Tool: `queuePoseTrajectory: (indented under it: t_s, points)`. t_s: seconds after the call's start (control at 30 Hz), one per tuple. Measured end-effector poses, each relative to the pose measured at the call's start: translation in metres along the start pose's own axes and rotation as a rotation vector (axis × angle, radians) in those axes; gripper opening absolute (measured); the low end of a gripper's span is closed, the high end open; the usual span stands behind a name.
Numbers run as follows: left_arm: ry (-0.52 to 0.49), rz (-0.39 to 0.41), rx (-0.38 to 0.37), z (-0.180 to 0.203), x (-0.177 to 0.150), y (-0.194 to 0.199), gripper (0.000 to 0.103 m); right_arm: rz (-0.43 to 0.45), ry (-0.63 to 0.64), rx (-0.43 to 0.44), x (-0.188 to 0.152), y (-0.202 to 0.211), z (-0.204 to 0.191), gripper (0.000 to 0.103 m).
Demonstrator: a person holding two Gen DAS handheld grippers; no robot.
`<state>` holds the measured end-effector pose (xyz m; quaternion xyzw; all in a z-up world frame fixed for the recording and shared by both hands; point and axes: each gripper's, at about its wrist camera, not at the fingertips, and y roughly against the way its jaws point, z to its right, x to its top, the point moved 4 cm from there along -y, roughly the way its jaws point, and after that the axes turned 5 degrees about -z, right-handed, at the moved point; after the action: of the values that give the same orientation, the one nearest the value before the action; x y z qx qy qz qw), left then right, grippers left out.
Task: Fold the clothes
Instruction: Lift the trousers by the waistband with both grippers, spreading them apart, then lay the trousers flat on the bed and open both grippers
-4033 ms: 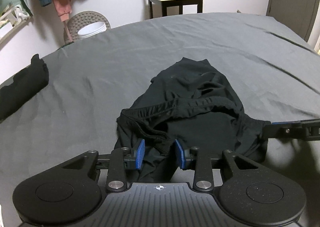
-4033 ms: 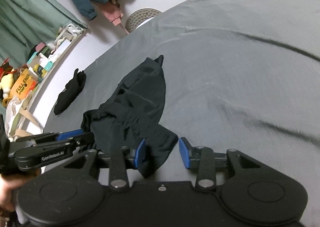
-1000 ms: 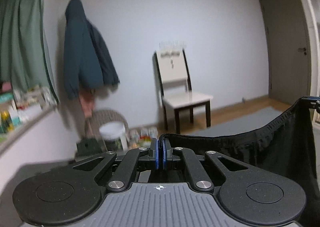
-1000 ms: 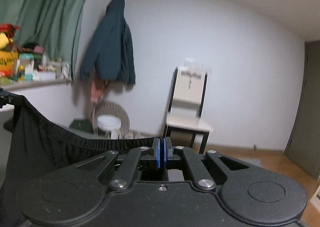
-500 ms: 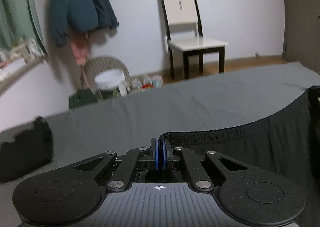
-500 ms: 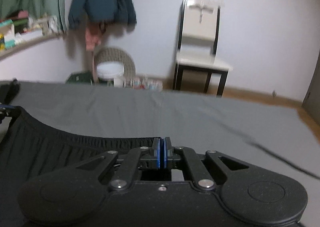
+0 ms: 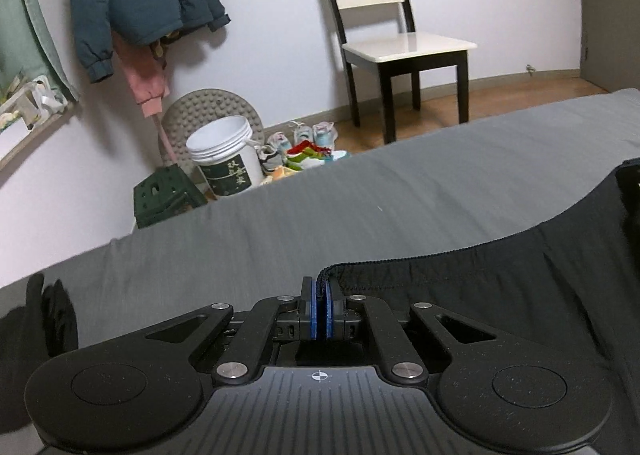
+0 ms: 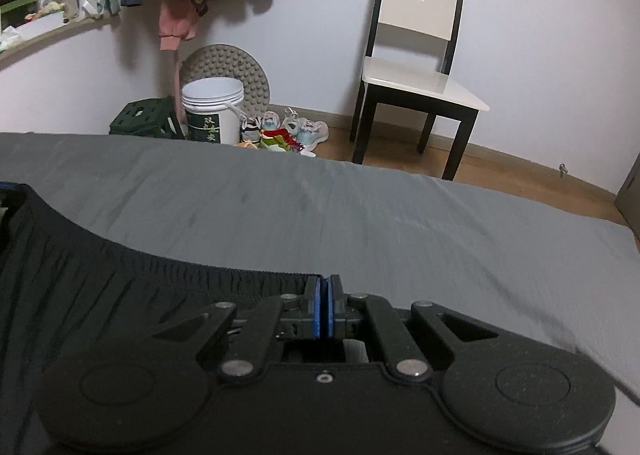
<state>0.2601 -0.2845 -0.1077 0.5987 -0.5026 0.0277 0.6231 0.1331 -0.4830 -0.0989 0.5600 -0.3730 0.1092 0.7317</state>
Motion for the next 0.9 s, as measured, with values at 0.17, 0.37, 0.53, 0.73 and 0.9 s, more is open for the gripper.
queuePoseTrajectory:
  t_s: [0.17,0.37,0.53,0.73,0.9]
  points:
    - [-0.029,-0.018,0.031,0.001,0.019,-0.024,0.004,-0.025,-0.017,-0.004,0.015,-0.023,0.002,0.004]
    - [-0.031,-0.078,0.031,0.003,0.016,-0.043,0.004,-0.043,-0.012,-0.016,0.016,-0.035,0.006,0.009]
    - [-0.038,-0.089,0.062,0.001,0.018,-0.042,0.029,-0.055,-0.083,-0.056,0.012,-0.033,0.03,0.056]
    - [0.025,-0.118,0.131,-0.041,0.012,-0.022,0.076,-0.085,-0.176,-0.085,-0.012,-0.011,0.075,0.056]
    - [-0.008,-0.148,0.087,-0.068,-0.017,0.017,0.076,-0.068,-0.217,-0.053,-0.044,0.039,0.105,0.057]
